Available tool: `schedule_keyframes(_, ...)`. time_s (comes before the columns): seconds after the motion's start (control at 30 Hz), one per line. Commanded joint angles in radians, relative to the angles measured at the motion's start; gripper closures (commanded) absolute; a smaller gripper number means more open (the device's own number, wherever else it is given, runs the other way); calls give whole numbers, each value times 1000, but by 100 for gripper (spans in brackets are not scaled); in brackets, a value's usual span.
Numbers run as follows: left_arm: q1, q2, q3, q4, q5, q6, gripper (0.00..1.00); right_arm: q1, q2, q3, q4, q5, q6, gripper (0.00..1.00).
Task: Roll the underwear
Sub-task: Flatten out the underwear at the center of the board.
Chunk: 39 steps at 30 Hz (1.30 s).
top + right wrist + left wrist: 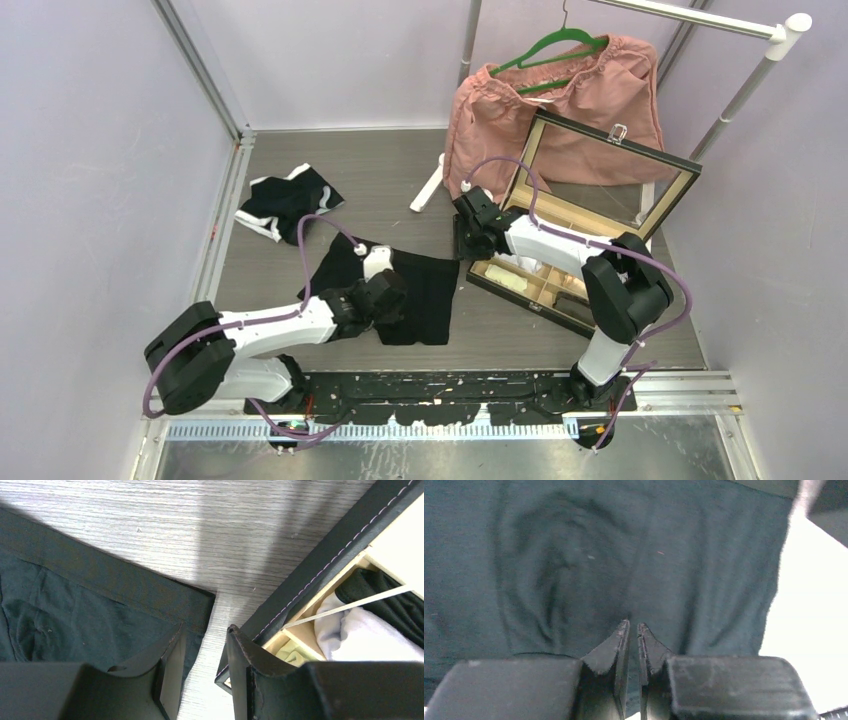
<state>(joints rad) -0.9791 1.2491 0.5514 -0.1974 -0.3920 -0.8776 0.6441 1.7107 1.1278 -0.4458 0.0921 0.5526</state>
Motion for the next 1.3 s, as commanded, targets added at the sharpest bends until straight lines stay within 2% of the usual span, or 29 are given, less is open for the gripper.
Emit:
schedule_keyframes(0.0, 73, 4, -19, -68, -84, -76, 88, -2, -5, 23, -21, 1, 10, 58)
schedule_keyframes(0.27, 186, -8, -58, -159, -82, -99, 90, -2, -7, 16, -4, 8, 70, 57)
schedule_keyframes(0.63, 263, -51, -34, -280, -130, -121, 89, 6, 35, 12, 21, -139, 162, 57)
schedule_keyframes(0.7, 264, -63, -22, -279, -117, -101, 88, 13, 40, 13, 19, -166, 175, 57)
schedule_keyframes(0.93, 263, -178, -14, -197, -6, 10, 75, 58, 63, 12, 2, -179, 219, 59)
schedule_keyframes(1.1, 261, -246, -6, -195, 31, 49, 73, 76, 88, -10, 16, -159, 254, 59)
schedule_keyframes(1.27, 261, -271, -13, -197, 57, 61, 73, 95, 138, 43, -35, -106, 232, 58)
